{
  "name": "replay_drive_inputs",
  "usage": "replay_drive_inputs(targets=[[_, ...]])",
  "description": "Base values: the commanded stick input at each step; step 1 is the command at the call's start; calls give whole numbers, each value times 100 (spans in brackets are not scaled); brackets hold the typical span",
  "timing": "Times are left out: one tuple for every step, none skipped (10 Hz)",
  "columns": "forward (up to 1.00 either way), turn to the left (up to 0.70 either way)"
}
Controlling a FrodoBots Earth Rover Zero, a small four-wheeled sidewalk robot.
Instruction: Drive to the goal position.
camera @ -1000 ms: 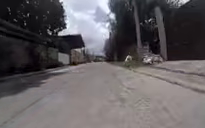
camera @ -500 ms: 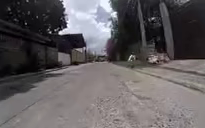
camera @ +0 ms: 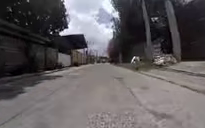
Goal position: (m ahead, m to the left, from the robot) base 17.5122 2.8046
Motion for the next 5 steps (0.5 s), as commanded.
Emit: replay_drive_inputs(targets=[[100, 0], [100, 0], [100, 0], [100, 0], [100, 0]])
